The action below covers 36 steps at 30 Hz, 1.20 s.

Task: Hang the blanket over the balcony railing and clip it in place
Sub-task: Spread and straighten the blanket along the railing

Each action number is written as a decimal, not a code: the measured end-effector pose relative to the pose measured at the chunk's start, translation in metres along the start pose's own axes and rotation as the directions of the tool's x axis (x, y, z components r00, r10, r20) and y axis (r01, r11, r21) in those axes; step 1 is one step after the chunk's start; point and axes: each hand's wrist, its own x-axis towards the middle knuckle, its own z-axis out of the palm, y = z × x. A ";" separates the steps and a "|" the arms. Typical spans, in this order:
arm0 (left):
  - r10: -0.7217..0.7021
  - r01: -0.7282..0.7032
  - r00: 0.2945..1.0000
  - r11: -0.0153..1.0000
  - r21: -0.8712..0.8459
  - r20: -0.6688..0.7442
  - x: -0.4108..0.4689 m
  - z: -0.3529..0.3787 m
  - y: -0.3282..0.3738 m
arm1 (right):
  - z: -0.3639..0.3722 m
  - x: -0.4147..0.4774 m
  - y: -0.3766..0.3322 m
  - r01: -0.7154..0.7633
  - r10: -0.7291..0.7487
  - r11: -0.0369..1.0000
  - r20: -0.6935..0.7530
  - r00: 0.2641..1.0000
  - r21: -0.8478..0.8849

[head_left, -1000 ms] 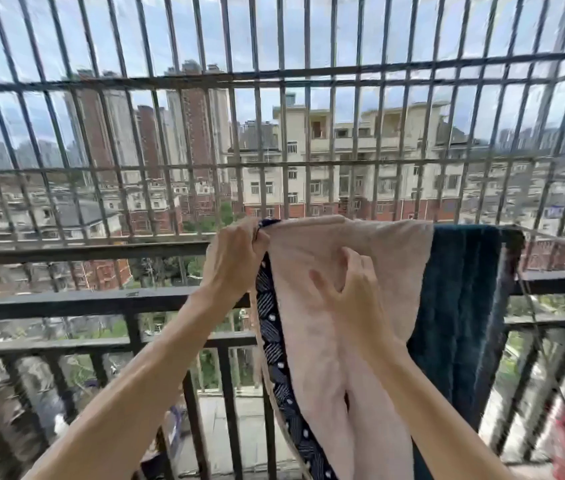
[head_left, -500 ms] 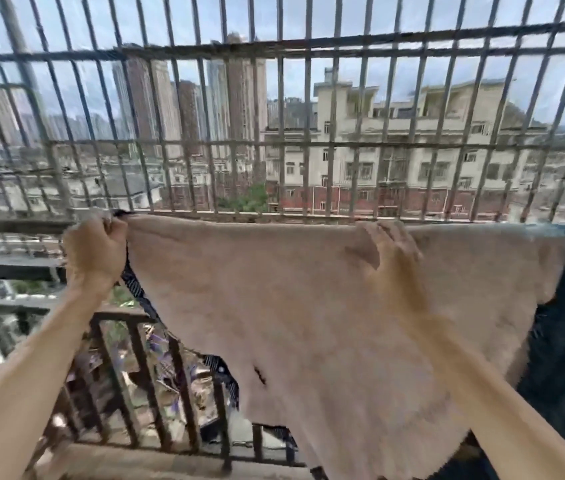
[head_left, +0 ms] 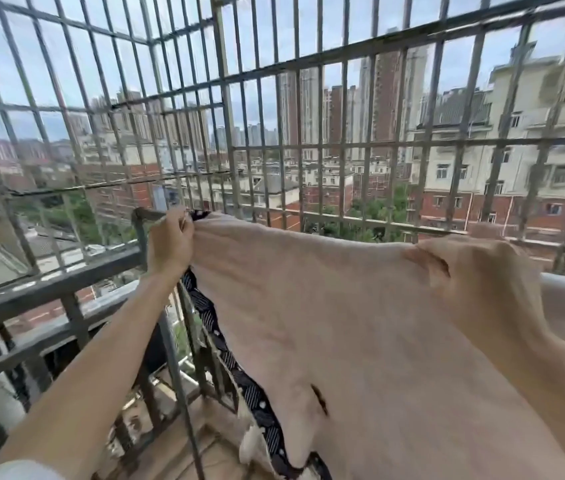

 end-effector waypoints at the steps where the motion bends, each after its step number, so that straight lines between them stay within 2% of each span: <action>1: -0.001 0.001 1.000 1.000 0.014 -0.009 0.002 -0.002 -0.012 | 0.009 0.004 -0.007 0.012 -0.012 0.999 -0.004 1.000 0.031; 10: -0.175 0.176 0.984 0.983 0.050 -0.018 0.037 -0.008 -0.148 | 0.091 0.038 -0.098 0.155 -0.149 0.974 -0.051 0.988 0.165; 19: -0.115 0.116 0.993 0.993 0.021 -0.034 0.089 -0.020 -0.275 | 0.174 0.073 -0.216 0.139 -0.125 0.973 -0.087 0.988 0.185; 24: -0.145 0.146 0.989 0.989 -0.025 0.041 0.102 -0.013 -0.335 | 0.210 0.091 -0.264 0.136 -0.118 0.976 -0.111 0.987 0.170; 32: -0.169 0.191 0.953 0.980 -0.064 0.253 0.097 0.030 -0.353 | 0.247 0.102 -0.297 0.095 -0.080 0.989 -0.133 0.988 0.111; 34: -0.179 0.209 0.958 0.971 -0.113 0.225 0.102 0.030 -0.336 | 0.250 0.099 -0.293 0.095 -0.081 0.991 -0.139 0.987 0.091; 36: -0.126 0.155 0.981 0.967 -0.203 0.145 0.110 0.024 -0.310 | 0.251 0.089 -0.288 0.101 -0.087 0.990 -0.146 0.986 0.094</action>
